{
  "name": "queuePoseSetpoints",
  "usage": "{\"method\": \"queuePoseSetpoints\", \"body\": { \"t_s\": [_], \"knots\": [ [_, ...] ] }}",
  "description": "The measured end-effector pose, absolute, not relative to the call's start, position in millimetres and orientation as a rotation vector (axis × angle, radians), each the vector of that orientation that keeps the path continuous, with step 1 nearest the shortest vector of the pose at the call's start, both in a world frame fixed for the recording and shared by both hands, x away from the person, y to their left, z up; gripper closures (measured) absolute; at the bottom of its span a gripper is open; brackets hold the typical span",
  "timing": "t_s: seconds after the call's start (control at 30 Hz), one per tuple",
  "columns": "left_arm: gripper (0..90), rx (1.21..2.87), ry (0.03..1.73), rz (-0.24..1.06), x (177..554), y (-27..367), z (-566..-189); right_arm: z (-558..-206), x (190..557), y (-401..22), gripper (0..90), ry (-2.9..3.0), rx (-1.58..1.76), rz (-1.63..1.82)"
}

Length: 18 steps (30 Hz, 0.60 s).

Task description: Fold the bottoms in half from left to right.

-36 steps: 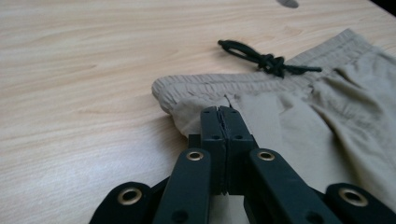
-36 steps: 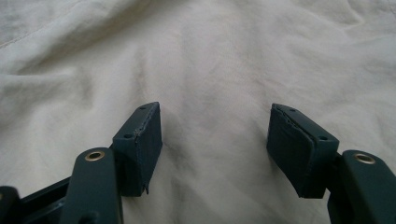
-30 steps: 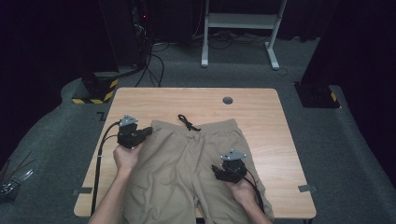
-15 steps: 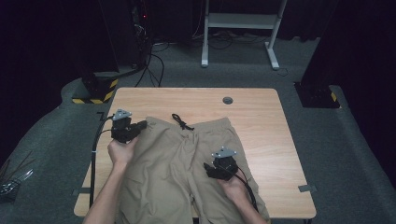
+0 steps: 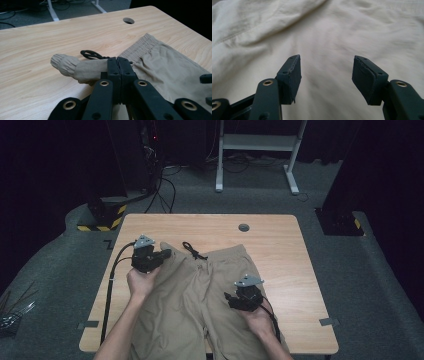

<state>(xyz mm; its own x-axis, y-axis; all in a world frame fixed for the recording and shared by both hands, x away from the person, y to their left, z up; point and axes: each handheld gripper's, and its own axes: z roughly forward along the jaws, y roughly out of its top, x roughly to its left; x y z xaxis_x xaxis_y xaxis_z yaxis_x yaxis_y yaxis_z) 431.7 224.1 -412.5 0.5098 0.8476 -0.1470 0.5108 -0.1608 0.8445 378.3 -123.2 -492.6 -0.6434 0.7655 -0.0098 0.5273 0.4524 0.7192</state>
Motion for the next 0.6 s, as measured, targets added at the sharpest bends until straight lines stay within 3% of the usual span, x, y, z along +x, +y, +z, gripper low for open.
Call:
{"method": "queuePoseSetpoints", "body": {
  "t_s": [0.33, 0.6],
  "knots": [
    [89.4, 1.830, 1.104, 0.443, 433, 214, -408, -500, 391, -173, 38.0, 2.340, 1.195, 0.931],
    [89.5, 1.842, 1.065, 0.436, 433, 202, -404, -518, 393, -176, 36.5, 2.345, 1.191, 0.934]
  ]
}}
